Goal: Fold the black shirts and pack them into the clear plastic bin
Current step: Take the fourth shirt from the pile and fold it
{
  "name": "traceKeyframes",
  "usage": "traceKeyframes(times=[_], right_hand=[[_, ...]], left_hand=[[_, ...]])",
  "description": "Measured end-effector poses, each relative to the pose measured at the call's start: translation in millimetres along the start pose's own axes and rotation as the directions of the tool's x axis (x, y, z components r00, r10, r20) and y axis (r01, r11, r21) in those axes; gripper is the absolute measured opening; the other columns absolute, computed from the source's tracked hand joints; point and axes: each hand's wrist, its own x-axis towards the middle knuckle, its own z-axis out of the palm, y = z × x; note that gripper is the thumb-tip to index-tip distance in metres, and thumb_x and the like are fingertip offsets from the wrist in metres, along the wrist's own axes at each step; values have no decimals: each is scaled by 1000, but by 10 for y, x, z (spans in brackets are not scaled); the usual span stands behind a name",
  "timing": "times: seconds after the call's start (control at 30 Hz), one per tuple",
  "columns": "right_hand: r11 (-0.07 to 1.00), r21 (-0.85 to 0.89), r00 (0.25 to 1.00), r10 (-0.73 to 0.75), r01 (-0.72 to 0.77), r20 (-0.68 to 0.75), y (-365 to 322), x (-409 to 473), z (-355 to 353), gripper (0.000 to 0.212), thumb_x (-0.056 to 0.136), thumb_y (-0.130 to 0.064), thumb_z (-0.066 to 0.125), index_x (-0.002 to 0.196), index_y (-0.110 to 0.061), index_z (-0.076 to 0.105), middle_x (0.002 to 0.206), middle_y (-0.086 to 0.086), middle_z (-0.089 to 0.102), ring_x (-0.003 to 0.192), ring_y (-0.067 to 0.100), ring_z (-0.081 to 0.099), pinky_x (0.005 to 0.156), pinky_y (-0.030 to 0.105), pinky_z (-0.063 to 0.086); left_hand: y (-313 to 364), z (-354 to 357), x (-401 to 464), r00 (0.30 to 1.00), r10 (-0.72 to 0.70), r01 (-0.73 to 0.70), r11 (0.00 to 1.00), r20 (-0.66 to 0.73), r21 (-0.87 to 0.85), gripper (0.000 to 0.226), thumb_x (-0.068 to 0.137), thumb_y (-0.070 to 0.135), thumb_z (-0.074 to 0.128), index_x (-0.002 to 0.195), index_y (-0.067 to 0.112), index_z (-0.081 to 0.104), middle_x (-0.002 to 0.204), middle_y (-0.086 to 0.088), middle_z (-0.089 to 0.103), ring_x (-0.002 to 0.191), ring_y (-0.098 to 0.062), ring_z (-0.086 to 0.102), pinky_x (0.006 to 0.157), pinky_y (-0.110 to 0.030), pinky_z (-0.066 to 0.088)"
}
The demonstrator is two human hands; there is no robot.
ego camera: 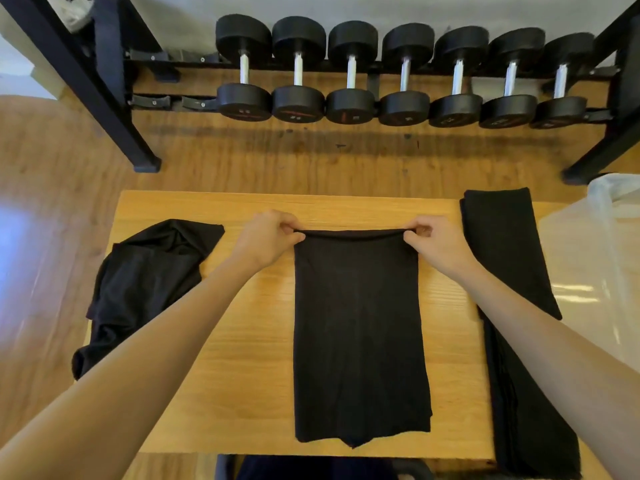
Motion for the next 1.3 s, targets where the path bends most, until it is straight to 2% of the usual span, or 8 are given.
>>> traceKeyframes(times=[0.1, 0.33, 0.5, 0.63, 0.8, 0.97, 1.1, 1.3], right_hand=[[1000, -5, 997, -26, 25, -67, -29, 187, 23, 9, 88, -13, 63, 92, -18, 69, 75, -9, 59, 69, 6, 52, 69, 23, 43], [986, -157, 975, -86, 54, -206, 9, 427, 80, 15, 89, -21, 65, 103, -16, 70, 101, -2, 59, 81, 9, 55, 73, 21, 45], [898, -424, 900, -274, 114, -340, -19, 239, 236, 32, 95, -25, 58, 124, -13, 61, 124, 6, 55, 111, 21, 51, 94, 32, 43], [830, -481, 909, -391, 281, -145, -129, -55, 725, 46, 100, -18, 43, 146, -15, 40, 157, 4, 30, 147, 25, 22, 120, 43, 18], [772, -604, 953, -296, 198, -65, 7, -83, 916, 54, 102, -37, 22, 154, -20, 20, 162, 5, 12, 150, 23, 4, 122, 45, 6], [760, -638, 962, -249, 121, -114, 265, -5, 710, 58, 103, -46, 19, 154, -20, 18, 162, 6, 13, 150, 24, 4, 121, 45, 4], [763, -640, 964, -229, 91, -136, 226, -101, 685, 60, 102, -47, 19, 155, -18, 16, 163, 6, 10, 150, 25, 1, 120, 45, 0], [759, -603, 956, -294, 245, 17, 115, -853, 1011, 59, 103, -41, 26, 155, -20, 9, 164, 3, 2, 150, 21, -6, 121, 46, 1]], left_hand=[[7, -37, 196, 999, 0, -1, 1000, -40, -18, 9, 89, 22, 69, 97, 22, 72, 87, 6, 63, 82, -8, 57, 82, -25, 47], [59, -34, 454, 991, 42, -46, 999, -129, -25, 13, 89, 21, 68, 102, 20, 73, 88, 5, 64, 78, -6, 60, 76, -21, 50], [73, 154, 310, 948, 163, -150, 986, -275, 69, 37, 94, 15, 60, 131, 15, 56, 125, -2, 53, 112, -15, 56, 96, -29, 48], [185, 628, -53, 904, 390, -338, 903, -174, 267, 47, 100, 12, 43, 146, 3, 39, 153, -11, 36, 145, -24, 27, 121, -38, 18], [52, 947, -190, 945, 320, -257, 857, -71, 446, 58, 103, 34, 25, 155, 11, 11, 163, -6, 4, 150, -20, -1, 122, -39, 4], [-73, 904, -170, 955, 282, -198, 834, -90, 515, 65, 102, 49, 21, 156, 17, 6, 164, -6, -2, 150, -21, -4, 122, -40, 4], [-63, 904, -278, 963, 244, -153, 847, -117, 509, 60, 103, 42, 22, 156, 16, 7, 164, -7, 0, 150, -22, -3, 122, -41, 6], [-43, 1094, -889, 965, 253, -181, 838, -73, 515, 58, 104, 35, 20, 155, 11, 7, 163, -7, 1, 151, -21, -2, 121, -41, 11]])
